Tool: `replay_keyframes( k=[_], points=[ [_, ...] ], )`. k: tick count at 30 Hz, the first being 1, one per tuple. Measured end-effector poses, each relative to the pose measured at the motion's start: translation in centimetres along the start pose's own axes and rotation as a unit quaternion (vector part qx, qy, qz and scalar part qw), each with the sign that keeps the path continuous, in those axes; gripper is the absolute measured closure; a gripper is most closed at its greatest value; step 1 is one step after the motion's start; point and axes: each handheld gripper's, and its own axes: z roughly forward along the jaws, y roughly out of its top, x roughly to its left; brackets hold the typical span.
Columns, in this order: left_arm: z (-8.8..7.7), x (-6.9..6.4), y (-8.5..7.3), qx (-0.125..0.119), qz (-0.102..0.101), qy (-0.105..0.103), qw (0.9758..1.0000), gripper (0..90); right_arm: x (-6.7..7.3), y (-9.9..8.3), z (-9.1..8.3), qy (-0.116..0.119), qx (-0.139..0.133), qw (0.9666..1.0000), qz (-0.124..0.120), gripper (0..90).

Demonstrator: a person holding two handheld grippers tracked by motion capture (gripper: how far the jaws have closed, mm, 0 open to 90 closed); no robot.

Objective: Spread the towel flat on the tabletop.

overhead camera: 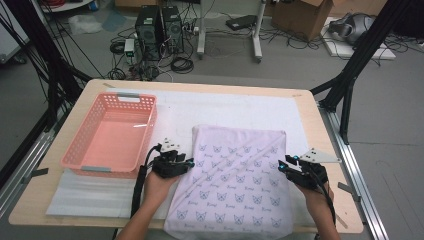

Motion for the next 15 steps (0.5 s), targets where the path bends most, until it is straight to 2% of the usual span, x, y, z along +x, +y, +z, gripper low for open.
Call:
replay_keyframes(
  k=[1, 2, 3, 5, 6, 8, 9, 11, 12, 13, 14, 15],
  points=[
    [0.4, -0.5, 0.1, 0.007, 0.012, 0.0, 0.9999, 54.1, 0.0, 0.0, 0.0, 0.0, -0.001, 1.0, -0.001, 61.6],
    [0.6, -0.9, 0.2, 0.007, 0.026, 0.008, 0.9996, 52.4, 0.1, 0.0, 0.0, 0.002, 0.0, 1.0, -0.004, 61.6],
    [0.8, -1.1, 0.3, 0.008, 0.032, 0.009, 0.9994, 52.7, 0.1, 0.1, -0.1, 0.003, 0.001, 1.0, -0.002, 61.6],
    [1.1, -1.7, 0.3, 0.007, 0.047, 0.023, 0.9986, 53.3, 0.1, 0.1, -0.2, 0.005, -0.002, 1.0, -0.002, 61.6],
    [1.1, -1.8, 0.3, 0.007, 0.052, 0.021, 0.9984, 55.3, 0.1, 0.1, -0.2, 0.006, -0.005, 1.0, -0.002, 61.6],
    [1.1, -2.0, 0.3, 0.007, 0.054, 0.009, 0.9985, 65.7, 0.0, 0.1, -0.4, 0.005, -0.008, 1.0, 0.0, 61.6],
    [1.2, -2.2, 0.3, 0.008, 0.061, 0.002, 0.9981, 72.6, 0.0, 0.1, -0.5, 0.005, -0.008, 1.0, 0.002, 61.6],
    [1.2, -2.6, 0.3, 0.008, 0.076, 0.003, 0.997, 81.7, -0.1, 0.1, -0.5, 0.005, -0.009, 0.9999, 0.004, 61.5],
    [1.2, -2.6, 0.3, 0.01, 0.078, 0.005, 0.9969, 83.8, -0.1, 0.1, -0.5, 0.006, -0.008, 0.9999, 0.004, 61.5],
    [1.2, -2.5, 0.3, 0.007, 0.068, 0.007, 0.9976, 84.6, -0.1, 0.1, -0.4, 0.006, -0.008, 0.9999, 0.004, 61.5],
    [1.1, -2.4, 0.4, 0.007, 0.065, 0.018, 0.9977, 85.1, 0.0, 0.1, -0.4, 0.006, -0.007, 0.9999, 0.003, 61.5],
    [0.8, -2.2, 0.4, 0.006, 0.064, 0.04, 0.9972, 85.6, 0.0, 0.1, -0.4, 0.008, -0.009, 0.9999, 0.001, 61.5]
  ],
)
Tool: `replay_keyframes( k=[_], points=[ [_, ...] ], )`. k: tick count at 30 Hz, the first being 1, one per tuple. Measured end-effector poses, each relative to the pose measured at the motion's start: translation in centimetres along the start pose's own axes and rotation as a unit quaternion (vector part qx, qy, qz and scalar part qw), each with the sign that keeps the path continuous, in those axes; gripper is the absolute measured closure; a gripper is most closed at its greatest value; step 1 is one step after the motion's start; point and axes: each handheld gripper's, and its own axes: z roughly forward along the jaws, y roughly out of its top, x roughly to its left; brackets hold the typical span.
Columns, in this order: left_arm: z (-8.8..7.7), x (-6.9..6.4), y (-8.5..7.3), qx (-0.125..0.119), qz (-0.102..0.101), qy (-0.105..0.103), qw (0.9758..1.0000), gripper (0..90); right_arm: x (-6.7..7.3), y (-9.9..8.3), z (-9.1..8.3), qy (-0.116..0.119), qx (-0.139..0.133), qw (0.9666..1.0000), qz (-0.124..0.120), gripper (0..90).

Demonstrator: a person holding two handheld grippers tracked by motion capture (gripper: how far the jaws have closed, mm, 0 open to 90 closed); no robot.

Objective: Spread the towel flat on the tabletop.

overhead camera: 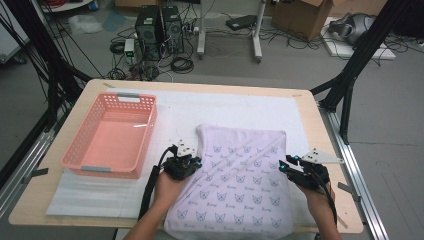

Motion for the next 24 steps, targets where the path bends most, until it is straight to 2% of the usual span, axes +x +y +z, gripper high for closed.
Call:
replay_keyframes(
  k=[1, 4, 8, 10, 12, 14, 16, 17, 20, 22, 23, 24],
  points=[
    [-0.2, 0.4, 0.0, 0.002, -0.001, 0.019, 0.9998, 85.8, 0.0, 0.0, 0.0, -0.001, 0.0, 1.0, 0.0, 61.5],
    [-1.1, 2.1, -0.6, 0.008, -0.03, 0.055, 0.998, 85.7, 0.0, 0.0, 0.0, 0.0, -0.001, 1.0, 0.001, 61.4],
    [-2.0, 3.4, -1.3, 0.007, -0.054, 0.082, 0.9951, 85.6, -0.1, -0.2, 0.3, -0.003, 0.007, 1.0, 0.005, 61.4],
    [-2.4, 3.7, -1.6, 0.002, -0.065, 0.068, 0.9956, 84.5, -0.2, -0.4, 0.5, -0.01, 0.014, 0.9998, 0.013, 61.2],
    [-2.5, 3.7, -1.7, -0.003, -0.072, 0.045, 0.9964, 73.8, -0.5, -0.6, 0.5, -0.018, 0.021, 0.9994, 0.022, 59.8],
    [-2.6, 3.7, -1.5, -0.022, -0.07, 0.04, 0.9965, 62.0, -0.8, -0.8, 0.7, -0.024, 0.026, 0.9987, 0.038, 58.3],
    [-2.3, 3.8, -1.1, -0.033, -0.077, 0.035, 0.9959, 58.8, -1.0, -1.1, 1.0, -0.023, 0.032, 0.9978, 0.053, 57.9],
    [-2.2, 3.9, -0.9, -0.041, -0.08, 0.028, 0.9955, 57.6, -1.1, -1.2, 1.3, -0.023, 0.035, 0.9978, 0.052, 57.9],
    [-1.4, 4.3, -0.4, -0.07, -0.107, 0.007, 0.9917, 57.6, -0.7, -1.6, 2.2, -0.014, 0.051, 0.9971, 0.056, 58.6],
    [-0.9, 4.6, -0.3, -0.087, -0.121, -0.001, 0.9888, 56.6, -0.5, -1.7, 2.8, -0.017, 0.065, 0.9967, 0.047, 59.7],
    [-0.5, 4.7, -0.2, -0.08, -0.123, -0.001, 0.9893, 56.8, -0.4, -1.7, 3.0, -0.02, 0.07, 0.9964, 0.044, 59.7],
    [-0.1, 4.9, 0.1, -0.061, -0.112, 0.0, 0.9918, 56.7, -0.4, -1.7, 3.2, -0.017, 0.072, 0.9963, 0.043, 59.7]
  ],
)
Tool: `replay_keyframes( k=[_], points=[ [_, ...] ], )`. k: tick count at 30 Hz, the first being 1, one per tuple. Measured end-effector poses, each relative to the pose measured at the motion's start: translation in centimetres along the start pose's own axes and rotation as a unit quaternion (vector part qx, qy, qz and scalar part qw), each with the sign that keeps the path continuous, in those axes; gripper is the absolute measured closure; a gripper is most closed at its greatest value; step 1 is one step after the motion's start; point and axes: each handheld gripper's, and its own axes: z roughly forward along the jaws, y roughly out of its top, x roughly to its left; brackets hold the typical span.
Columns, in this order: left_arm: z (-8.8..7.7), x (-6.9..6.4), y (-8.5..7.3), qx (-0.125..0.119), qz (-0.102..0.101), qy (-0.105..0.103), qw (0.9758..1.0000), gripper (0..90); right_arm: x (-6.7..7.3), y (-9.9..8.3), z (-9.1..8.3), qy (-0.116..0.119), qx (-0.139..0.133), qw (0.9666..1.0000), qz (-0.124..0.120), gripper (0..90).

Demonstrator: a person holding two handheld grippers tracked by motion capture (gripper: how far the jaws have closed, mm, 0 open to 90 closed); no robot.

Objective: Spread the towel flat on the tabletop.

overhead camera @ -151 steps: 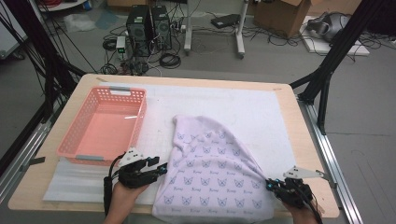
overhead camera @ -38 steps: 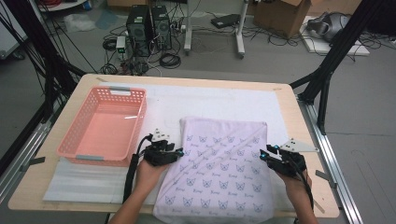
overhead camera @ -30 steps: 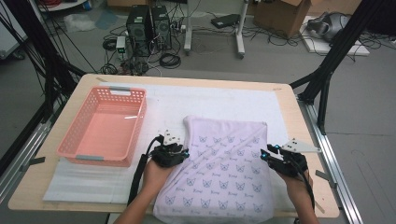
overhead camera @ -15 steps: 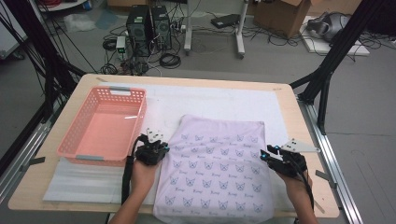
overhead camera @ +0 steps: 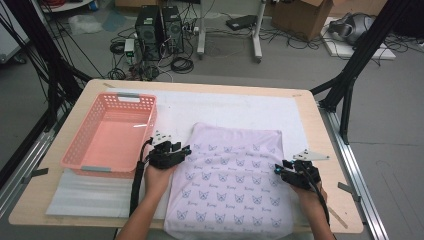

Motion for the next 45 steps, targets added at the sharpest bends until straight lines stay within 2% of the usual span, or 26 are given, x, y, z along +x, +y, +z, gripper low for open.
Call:
replay_keyframes(
  k=[3, 5, 7, 10, 12, 14, 17, 20, 22, 24, 26, 27, 30, 32, 33, 34, 38, 43, 45],
  points=[
    [0.7, -0.1, 0.8, -0.007, 0.006, 0.0, 1.0, 56.7, 0.1, 0.0, -0.1, 0.008, -0.004, 0.9999, -0.006, 59.6],
    [1.2, -0.2, 1.5, -0.013, 0.016, 0.001, 0.9998, 56.9, 0.1, 0.0, -0.3, 0.012, -0.006, 0.9999, -0.009, 59.5],
    [1.8, -0.2, 2.3, -0.017, 0.029, -0.008, 0.9994, 56.9, 0.0, 0.1, -0.6, 0.014, -0.008, 0.9998, -0.01, 59.3],
    [2.5, -0.3, 3.3, -0.027, 0.074, -0.031, 0.9964, 60.9, -0.1, 0.0, -0.8, 0.018, -0.012, 0.9997, -0.012, 59.1],
    [2.8, -0.1, 3.4, -0.055, 0.087, -0.034, 0.9941, 63.8, 0.0, 0.0, -0.8, 0.022, -0.01, 0.9996, -0.012, 59.1],
    [3.2, 0.5, 3.6, -0.039, 0.082, -0.028, 0.9955, 64.3, 0.1, 0.0, -0.9, 0.025, -0.011, 0.9995, -0.014, 59.1],
    [3.7, 1.4, 3.8, -0.021, 0.086, 0.0, 0.996, 69.0, 0.3, 0.2, -0.9, 0.029, -0.013, 0.9994, -0.016, 59.0],
    [4.1, 2.2, 3.9, 0.003, 0.069, 0.026, 0.9973, 74.4, 0.5, 0.3, -0.8, 0.034, -0.014, 0.9991, -0.021, 59.0],
    [4.6, 2.5, 3.8, 0.013, 0.062, 0.036, 0.9973, 75.8, 0.7, 0.4, -0.8, 0.036, -0.016, 0.9988, -0.028, 59.0],
    [5.1, 2.5, 3.5, 0.036, 0.062, 0.033, 0.9969, 75.4, 0.8, 0.4, -0.8, 0.038, -0.014, 0.9988, -0.029, 59.0],
    [5.2, 1.9, 3.5, 0.04, 0.087, 0.028, 0.9951, 74.7, 0.9, 0.5, -0.9, 0.039, -0.018, 0.9986, -0.03, 59.0],
    [5.3, 1.7, 3.4, 0.041, 0.088, 0.021, 0.9951, 73.4, 0.9, 0.5, -0.9, 0.039, -0.017, 0.9986, -0.029, 58.9],
    [5.4, 1.4, 3.4, 0.042, 0.085, 0.009, 0.9955, 62.3, 0.9, 0.5, -0.9, 0.04, -0.018, 0.9986, -0.028, 58.9],
    [5.5, 1.1, 3.3, 0.042, 0.08, -0.008, 0.9959, 56.3, 0.9, 0.5, -0.9, 0.041, -0.018, 0.9986, -0.029, 58.9],
    [5.5, 0.9, 3.3, 0.047, 0.088, -0.007, 0.9949, 54.3, 0.9, 0.5, -0.9, 0.042, -0.018, 0.9985, -0.03, 58.9],
    [5.6, 0.4, 3.2, 0.051, 0.106, 0.0, 0.993, 54.3, 0.9, 0.5, -0.9, 0.042, -0.018, 0.9985, -0.03, 58.9],
    [5.9, -0.9, 3.1, 0.051, 0.137, -0.01, 0.9893, 60.3, 0.9, 0.6, -0.9, 0.042, -0.018, 0.9985, -0.029, 58.9],
    [5.9, -1.5, 2.9, 0.056, 0.158, -0.028, 0.9854, 81.9, 0.9, 0.6, -1.0, 0.041, -0.02, 0.9986, -0.028, 58.9],
    [5.9, -1.3, 3.0, 0.052, 0.14, -0.022, 0.9886, 85.0, 0.9, 0.6, -1.1, 0.041, -0.02, 0.9986, -0.027, 58.9]
  ],
)
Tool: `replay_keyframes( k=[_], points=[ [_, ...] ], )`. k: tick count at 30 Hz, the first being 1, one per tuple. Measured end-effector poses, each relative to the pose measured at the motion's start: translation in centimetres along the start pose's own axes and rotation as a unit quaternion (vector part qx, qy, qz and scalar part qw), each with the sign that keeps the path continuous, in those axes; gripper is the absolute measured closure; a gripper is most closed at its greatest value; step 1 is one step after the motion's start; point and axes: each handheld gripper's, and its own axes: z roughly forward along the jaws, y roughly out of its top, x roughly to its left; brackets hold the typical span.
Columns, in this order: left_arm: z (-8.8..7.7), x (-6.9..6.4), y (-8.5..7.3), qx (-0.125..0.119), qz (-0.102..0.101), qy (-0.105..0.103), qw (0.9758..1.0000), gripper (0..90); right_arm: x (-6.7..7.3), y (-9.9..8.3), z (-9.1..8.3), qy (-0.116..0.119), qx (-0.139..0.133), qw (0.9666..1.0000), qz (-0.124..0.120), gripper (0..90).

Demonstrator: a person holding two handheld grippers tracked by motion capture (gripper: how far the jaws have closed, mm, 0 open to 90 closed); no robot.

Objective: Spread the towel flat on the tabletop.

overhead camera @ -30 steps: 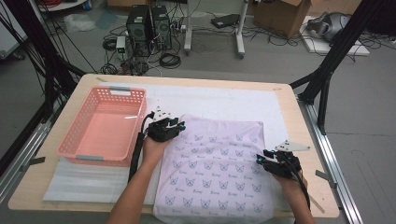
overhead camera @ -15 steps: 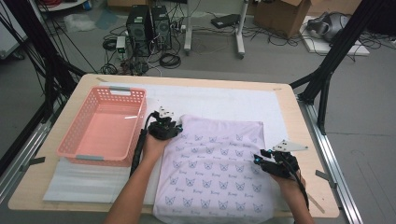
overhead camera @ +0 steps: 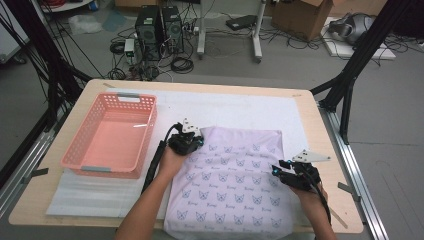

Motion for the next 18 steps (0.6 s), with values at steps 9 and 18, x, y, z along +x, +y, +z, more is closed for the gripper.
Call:
replay_keyframes(
  k=[9, 18],
  points=[
    [-2.2, 3.1, -0.2, -0.021, -0.098, 0.135, 0.9857, 86.5, -0.5, -0.1, -0.4, -0.005, -0.007, 0.9999, 0.008, 58.8],
    [-2.8, 2.5, -1.8, -0.016, -0.112, 0.1, 0.9884, 55.9, -1.1, -0.1, -0.2, -0.025, -0.011, 0.9992, 0.029, 56.3]
  ],
)
